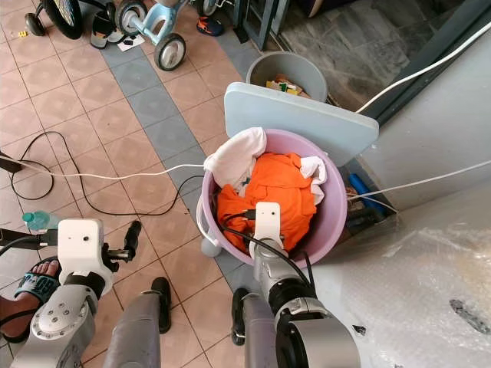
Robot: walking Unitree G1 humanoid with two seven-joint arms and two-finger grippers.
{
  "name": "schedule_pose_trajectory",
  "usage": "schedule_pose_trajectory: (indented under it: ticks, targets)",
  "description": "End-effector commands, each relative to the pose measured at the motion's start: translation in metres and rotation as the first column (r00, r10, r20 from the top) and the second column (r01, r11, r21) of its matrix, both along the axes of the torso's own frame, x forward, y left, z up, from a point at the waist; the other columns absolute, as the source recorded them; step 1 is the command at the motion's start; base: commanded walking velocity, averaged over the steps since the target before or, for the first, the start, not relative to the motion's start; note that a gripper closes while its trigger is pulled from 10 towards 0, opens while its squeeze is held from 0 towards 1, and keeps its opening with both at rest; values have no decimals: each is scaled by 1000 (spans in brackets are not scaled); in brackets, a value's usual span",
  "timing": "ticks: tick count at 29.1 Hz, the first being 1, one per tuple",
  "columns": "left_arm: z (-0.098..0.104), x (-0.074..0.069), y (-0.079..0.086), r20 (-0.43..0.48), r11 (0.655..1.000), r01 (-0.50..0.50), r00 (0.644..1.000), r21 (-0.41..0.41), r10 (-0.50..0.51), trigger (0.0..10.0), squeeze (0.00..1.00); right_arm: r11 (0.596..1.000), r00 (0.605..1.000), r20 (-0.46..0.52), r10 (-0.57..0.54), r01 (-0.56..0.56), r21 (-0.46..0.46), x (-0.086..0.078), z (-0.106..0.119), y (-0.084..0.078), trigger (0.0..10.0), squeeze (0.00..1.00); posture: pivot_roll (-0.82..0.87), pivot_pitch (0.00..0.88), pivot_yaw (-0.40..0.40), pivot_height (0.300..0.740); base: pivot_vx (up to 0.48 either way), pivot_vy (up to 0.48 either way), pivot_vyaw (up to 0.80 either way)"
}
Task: Clothes washing
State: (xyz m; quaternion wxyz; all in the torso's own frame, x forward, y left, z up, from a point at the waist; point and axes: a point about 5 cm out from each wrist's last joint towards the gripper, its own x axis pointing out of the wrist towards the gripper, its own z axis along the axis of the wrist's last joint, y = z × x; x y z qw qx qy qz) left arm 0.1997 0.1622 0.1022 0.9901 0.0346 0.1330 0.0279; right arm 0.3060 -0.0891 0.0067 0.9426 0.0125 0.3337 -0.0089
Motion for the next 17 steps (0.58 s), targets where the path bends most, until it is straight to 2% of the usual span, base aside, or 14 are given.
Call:
schedule_pose_trajectory:
  ticks: [1,17]
  targets:
    - [-1,-5,-1,-14,1000,-7,1000,5,7,10000,0,1000,997,-71,-23,24,13,-14,-15,-3,0,0,165,383,-116,740,0,0,0]
    - [0,-5,1,-15,1000,-21,1000,15,21,10000,0,997,998,-40,-55,56,46,-9,-12,-2,0,0,165,385,-116,740,0,0,0]
